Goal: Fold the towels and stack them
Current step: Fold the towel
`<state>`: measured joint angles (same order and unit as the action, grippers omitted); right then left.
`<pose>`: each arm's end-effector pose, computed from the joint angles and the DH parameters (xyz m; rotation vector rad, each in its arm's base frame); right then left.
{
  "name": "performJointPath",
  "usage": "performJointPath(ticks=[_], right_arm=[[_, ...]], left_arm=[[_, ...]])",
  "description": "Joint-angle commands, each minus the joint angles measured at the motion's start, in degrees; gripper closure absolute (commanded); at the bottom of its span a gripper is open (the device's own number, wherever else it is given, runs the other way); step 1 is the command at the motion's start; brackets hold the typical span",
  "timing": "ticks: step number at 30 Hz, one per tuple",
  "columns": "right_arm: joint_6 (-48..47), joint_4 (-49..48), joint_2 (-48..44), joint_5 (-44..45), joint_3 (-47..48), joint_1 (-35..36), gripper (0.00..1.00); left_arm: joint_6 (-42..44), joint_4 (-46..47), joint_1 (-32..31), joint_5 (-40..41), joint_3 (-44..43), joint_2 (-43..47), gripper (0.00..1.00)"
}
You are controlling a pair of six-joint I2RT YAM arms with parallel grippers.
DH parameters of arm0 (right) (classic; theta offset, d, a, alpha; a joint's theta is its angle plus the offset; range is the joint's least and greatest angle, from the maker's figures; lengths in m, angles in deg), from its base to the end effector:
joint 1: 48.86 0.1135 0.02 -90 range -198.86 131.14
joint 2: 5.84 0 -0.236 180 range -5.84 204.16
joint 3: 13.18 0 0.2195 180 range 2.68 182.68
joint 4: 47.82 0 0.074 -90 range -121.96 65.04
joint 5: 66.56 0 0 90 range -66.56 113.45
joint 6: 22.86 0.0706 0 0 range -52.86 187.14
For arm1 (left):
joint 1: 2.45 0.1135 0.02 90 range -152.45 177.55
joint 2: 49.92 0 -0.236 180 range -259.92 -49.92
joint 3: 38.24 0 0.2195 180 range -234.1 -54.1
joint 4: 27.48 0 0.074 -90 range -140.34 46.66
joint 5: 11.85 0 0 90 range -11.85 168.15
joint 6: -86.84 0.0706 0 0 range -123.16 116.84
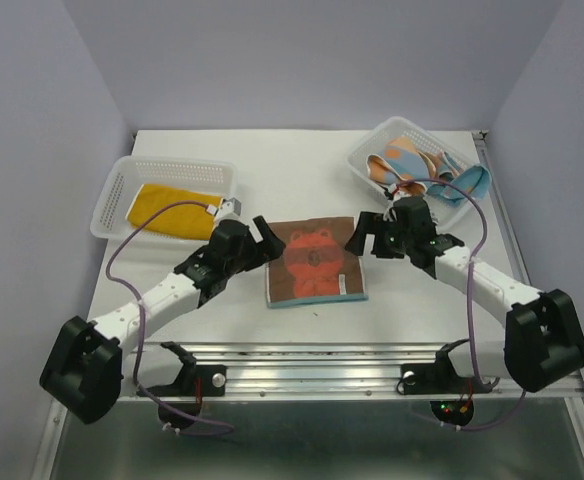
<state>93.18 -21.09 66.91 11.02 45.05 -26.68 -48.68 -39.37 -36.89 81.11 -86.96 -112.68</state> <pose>0.2443 0.1160 0.1896 -0.0369 2.3661 0.6722 0.2123 -0.1411 0.2069 -0.2392 2.1105 -0.8118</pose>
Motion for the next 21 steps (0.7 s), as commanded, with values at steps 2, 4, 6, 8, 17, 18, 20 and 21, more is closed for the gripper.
performJointPath(ticks=[2,4,6,8,17,18,20,21], right_arm=[[-4.1,-4.7,7.3,4.7,8.3,-0.1,0.0],[-5.5,-5.9,10.6,5.7,10.8,0.0,0.01],[-5.7,-5.7,12.5,7.0,12.5,0.0,0.04],[-6.5,-6.6,14.6,8.8,13.6,0.0,0.07],[-7.6,-10.1,23.3,14.3,17.5,0.1,0.33],[-7.5,-10.3,24.9,14.7,18.4,0.0,0.38],[-7.5,-12.5,26.5,15.0,19.2,0.0,0.44],[-7.7,-13.2,27.1,15.3,19.5,0.0,0.47]], left_arm=[[3.1,-0.3,1.5,8.6,-7.8,-9.5,0.02],[4.6,-0.3,2.3,8.3,-10.5,-13.0,0.04],[5.2,-0.2,3.0,8.8,-11.9,-14.7,0.07],[6.0,0.9,4.3,7.6,-12.9,-17.2,0.11],[8.0,3.8,7.9,2.0,-19.0,-28.5,0.31],[8.0,3.9,8.1,2.3,-19.4,-30.1,0.36],[8.0,3.9,8.7,1.5,-21.0,-32.3,0.4],[8.1,3.9,9.0,1.2,-21.5,-32.9,0.41]])
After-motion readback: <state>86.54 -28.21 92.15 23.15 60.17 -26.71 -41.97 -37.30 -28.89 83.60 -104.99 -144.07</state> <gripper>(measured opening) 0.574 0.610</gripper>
